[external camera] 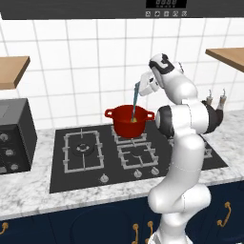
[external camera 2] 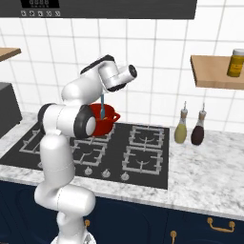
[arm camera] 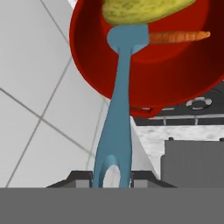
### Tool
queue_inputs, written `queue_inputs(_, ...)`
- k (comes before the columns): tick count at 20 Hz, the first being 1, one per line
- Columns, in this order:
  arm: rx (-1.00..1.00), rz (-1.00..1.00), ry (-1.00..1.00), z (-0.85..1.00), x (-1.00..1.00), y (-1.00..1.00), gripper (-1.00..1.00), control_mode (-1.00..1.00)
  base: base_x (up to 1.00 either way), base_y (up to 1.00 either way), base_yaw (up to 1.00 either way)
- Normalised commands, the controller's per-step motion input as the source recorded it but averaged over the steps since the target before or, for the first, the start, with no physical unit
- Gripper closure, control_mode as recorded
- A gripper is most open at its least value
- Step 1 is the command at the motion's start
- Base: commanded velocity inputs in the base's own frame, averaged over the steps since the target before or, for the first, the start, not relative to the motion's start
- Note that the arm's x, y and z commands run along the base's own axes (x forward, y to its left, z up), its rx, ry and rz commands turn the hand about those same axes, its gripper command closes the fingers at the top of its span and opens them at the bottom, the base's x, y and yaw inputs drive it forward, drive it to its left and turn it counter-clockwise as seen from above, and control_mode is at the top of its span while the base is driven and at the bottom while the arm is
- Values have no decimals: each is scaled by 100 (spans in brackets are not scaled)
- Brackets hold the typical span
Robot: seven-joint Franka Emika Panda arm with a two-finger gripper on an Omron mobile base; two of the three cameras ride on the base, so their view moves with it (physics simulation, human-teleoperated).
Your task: Put the carrot and cucumber in the pot. Retrieve the spatula and lightly stir the vegetables in the pot.
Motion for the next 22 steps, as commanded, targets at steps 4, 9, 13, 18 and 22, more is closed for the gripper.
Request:
queue_inputs(4, 0, 1, 0, 0, 0, 1, 100, -100, 0, 0, 0)
queue_inputs(9, 1, 4, 0, 0, 0, 10, 100, -100, 0, 0, 0)
queue_inputs(13, 0, 2, 0, -11, 2, 26, 100, -100, 0, 0, 0)
queue_inputs(18, 0, 1, 0, -27, 4, 5, 100, -100, 0, 0, 0)
queue_inputs(22, 0, 0, 0, -36, 6, 0, 100, -100, 0, 0, 0)
